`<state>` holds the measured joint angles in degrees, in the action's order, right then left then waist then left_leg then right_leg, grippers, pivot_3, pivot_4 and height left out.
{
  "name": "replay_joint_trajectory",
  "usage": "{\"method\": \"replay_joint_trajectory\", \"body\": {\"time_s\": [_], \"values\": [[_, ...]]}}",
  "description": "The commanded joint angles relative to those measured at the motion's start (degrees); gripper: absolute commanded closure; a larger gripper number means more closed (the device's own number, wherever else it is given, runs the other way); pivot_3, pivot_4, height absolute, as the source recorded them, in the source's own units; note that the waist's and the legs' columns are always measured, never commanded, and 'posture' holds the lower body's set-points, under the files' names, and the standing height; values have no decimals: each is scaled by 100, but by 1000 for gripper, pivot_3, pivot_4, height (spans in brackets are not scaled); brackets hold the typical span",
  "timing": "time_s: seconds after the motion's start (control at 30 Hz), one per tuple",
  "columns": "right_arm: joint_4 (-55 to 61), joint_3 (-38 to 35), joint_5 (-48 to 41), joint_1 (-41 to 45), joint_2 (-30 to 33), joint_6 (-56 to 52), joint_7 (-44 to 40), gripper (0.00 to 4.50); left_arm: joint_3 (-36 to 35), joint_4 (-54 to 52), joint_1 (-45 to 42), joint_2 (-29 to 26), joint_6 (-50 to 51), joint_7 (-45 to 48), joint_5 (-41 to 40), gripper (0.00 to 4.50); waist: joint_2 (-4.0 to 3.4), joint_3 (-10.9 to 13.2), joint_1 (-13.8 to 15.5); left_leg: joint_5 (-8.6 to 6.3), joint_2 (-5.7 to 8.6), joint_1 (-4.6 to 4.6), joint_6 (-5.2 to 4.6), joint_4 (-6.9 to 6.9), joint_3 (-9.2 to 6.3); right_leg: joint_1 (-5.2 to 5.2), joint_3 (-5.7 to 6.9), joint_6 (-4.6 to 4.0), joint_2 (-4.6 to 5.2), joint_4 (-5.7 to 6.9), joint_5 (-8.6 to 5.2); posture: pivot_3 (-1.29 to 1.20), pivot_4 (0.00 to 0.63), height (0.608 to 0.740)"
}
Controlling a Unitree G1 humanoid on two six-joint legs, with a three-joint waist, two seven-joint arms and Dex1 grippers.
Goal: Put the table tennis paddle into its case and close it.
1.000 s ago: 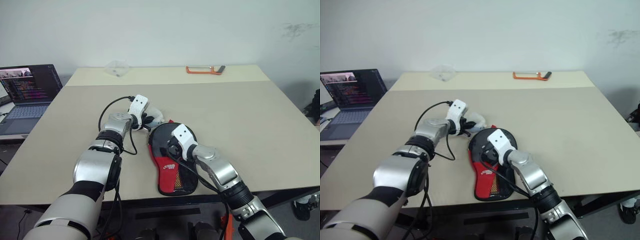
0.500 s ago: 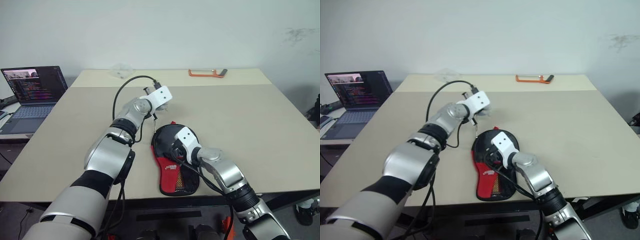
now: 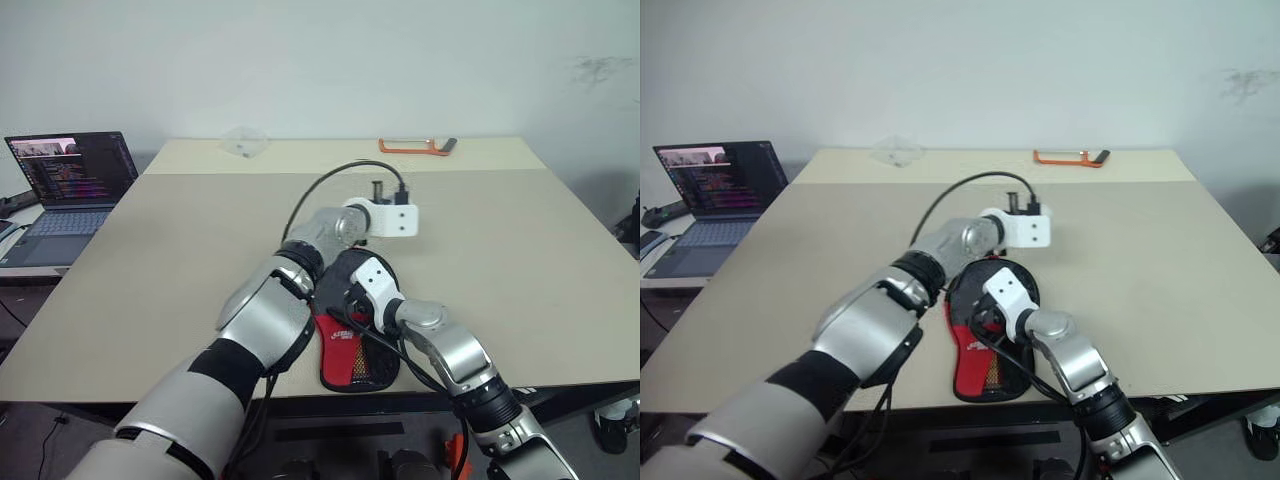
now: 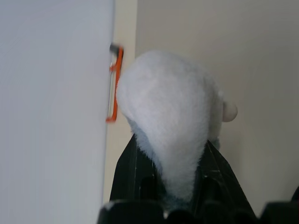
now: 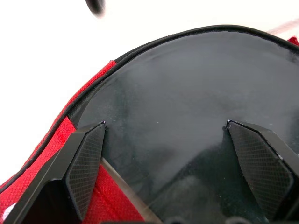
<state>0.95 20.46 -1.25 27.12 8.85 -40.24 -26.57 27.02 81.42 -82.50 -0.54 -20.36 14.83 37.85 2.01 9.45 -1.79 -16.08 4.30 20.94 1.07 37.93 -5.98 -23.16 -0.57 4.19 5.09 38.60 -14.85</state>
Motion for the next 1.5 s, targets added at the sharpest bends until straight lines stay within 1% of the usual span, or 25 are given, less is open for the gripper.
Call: {"method": "replay_joint_trajectory", "body": {"time_s": [0.03, 0.13, 0.23, 0.33, 0.43, 0.5, 0.63, 0.67, 0.73, 0.77, 1.0, 1.07, 1.2, 1.33, 1.4, 1.5], "values": [[-669, 381, 144, -467, 95, -582, -37, 0, -99, -257, -466, 250, -440, 180, -137, 4105, -1, -1, 1, 0, 0, 0, 0, 0, 0, 0, 1, 1, 1, -1, 0, 0, 150, 740], [-704, 363, 144, -442, 93, -559, -25, 0, -251, -271, -395, 432, -592, 593, -332, 4105, -14, -8, 1, 0, 0, 0, 0, 0, 0, 2, 2, 2, 1, -2, -1, 0, 150, 740], [-834, 355, 165, -323, 43, -481, -4, 0, -738, -315, -253, 687, -597, 1373, -937, 4105, -21, -12, 0, 0, 0, 0, 0, 0, -2, 2, 4, 3, 1, -2, -2, 0, 150, 740], [-906, 338, 172, -261, 35, -437, -2, 0, -1058, -344, -115, 751, -522, 1976, -1295, 4105, -32, -19, -2, 0, 0, 0, -1, 1, -1, 3, 4, 3, 1, -2, -2, 0, 150, 740], [-967, 304, 177, -207, 59, -393, -14, 0, -1348, -376, 43, 803, -383, 2624, -1640, 4105, -63, -38, -5, 0, -1, -1, -1, 0, -2, 5, 5, 3, 1, -1, -2, 0, 150, 740], [-1005, 287, 185, -181, 74, -366, -16, 0, -1392, -397, 115, 803, -349, 2849, -1702, 4105, -68, -42, -7, 0, 0, -3, -1, 1, -2, 7, 5, 3, 1, 0, -2, 0, 150, 740], [-1080, 259, 192, -120, 51, -344, -1, 0, -1251, -404, 278, 713, -248, 2766, -1573, 4105, -75, -53, -6, 0, 0, -7, -1, 2, -3, 11, 5, 3, 1, 0, -2, 0, 150, 740], [-1093, 258, 191, -106, 38, -343, 5, 0, -1314, -406, 290, 709, -173, 2865, -1646, 4105, -78, -56, -7, 0, -1, -9, -1, 2, -3, 12, 5, 4, 0, 0, -2, 0, 150, 740], [-1124, 252, 191, -77, 25, -340, 7, 0, -1440, -420, 293, 704, -69, 3100, -1805, 3394, -83, -60, -11, 0, -1, -11, -1, 1, -4, 14, 6, 4, 0, 0, -2, 0, 150, 740], [-1144, 246, 192, -63, 20, -333, 9, 0, -1448, -429, 296, 693, -65, 3156, -1816, 3175, -85, -61, -13, 0, -1, -12, -1, 2, -3, 15, 6, 4, 0, 0, -2, 0, 150, 740], [-1350, 176, 218, 76, -37, -245, 74, 0, -1443, -476, 385, 576, -147, 3284, -1833, 613, -86, -62, -33, 1, -3, -26, -1, 2, -7, 32, 8, 4, -2, 0, -2, 0, 150, 740], [-1407, 138, 220, 130, -54, -212, 98, 0, -1440, -513, 449, 513, -317, 3368, -1859, 14, -87, -62, -55, 0, -4, -40, -1, 1, -8, 48, 10, 5, -2, -2, -3, 0, 150, 740], [-1479, 65, 215, 207, -76, -175, 139, 0, -1457, -597, 526, 398, -654, 3290, -1891, 14, -88, -60, -63, 0, -8, -86, -2, -7, -16, 100, 18, 7, -3, -23, -4, 0, 150, 740], [-1533, 13, 199, 246, -107, -157, 197, 0, -1548, -658, 485, 261, -765, 3455, -2040, 14, -88, -60, -63, 0, -12, -91, -2, -9, -22, 119, 24, 16, -8, -57, 1, 0, 150, 740], [-1494, -43, 185, 239, -109, -183, 240, 0, -1537, -695, 448, 75, -761, 3464, -2067, 14, -88, -60, -62, 0, -11, -91, -3, -9, -22, 120, 23, 17, -8, -61, 2, 0, 150, 740], [-1393, -121, 157, 216, -110, -233, 274, 0, -1633, -736, 375, -244, -681, 3162, -2151, 14, -87, -59, -66, -1, -11, -84, -3, -13, -24, 113, 23, 17, -8, -63, 2, 0, 150, 740]]}}
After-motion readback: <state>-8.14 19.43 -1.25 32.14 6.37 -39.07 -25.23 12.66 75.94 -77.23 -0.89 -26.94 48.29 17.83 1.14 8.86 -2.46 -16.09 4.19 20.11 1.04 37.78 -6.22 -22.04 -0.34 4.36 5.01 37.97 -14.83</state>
